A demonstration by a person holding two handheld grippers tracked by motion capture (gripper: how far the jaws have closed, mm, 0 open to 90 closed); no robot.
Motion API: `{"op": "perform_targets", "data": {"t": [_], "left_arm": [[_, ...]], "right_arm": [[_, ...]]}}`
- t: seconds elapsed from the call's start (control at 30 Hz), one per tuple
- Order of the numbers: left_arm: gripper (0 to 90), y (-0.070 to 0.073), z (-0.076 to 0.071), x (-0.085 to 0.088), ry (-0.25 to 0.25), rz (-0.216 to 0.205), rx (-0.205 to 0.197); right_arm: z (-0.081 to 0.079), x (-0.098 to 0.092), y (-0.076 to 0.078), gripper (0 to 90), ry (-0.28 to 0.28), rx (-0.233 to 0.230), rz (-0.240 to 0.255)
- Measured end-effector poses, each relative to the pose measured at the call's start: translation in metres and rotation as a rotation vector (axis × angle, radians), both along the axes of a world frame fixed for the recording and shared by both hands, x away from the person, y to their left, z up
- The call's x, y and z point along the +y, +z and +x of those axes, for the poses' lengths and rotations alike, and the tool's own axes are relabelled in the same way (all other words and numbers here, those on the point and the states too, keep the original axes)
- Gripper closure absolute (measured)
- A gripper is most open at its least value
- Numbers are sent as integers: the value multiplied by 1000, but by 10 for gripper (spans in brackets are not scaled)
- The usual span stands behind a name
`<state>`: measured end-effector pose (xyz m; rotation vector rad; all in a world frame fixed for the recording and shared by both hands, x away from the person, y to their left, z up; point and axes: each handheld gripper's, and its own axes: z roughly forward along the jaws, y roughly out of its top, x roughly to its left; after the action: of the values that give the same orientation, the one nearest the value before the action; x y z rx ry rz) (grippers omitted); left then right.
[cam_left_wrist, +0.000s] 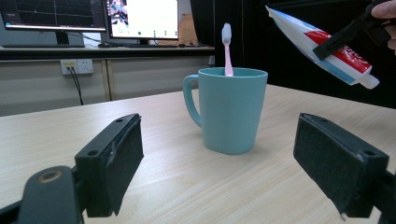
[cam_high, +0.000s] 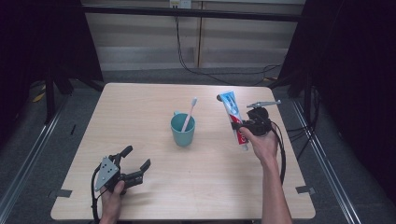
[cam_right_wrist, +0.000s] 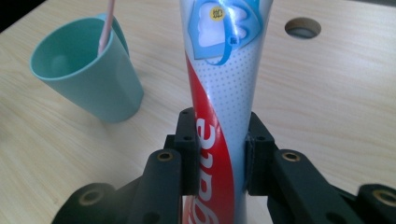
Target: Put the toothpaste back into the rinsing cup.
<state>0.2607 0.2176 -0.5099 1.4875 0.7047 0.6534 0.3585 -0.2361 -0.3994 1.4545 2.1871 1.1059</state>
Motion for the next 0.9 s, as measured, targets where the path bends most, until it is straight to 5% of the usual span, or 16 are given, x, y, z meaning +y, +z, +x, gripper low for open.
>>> {"op": "perform_targets", "data": {"t": [0.9], "left_arm": [[158, 0, 0, 1, -2, 5, -9]], "right_arm": [[-12, 6, 15, 720, 12, -302, 188]]}}
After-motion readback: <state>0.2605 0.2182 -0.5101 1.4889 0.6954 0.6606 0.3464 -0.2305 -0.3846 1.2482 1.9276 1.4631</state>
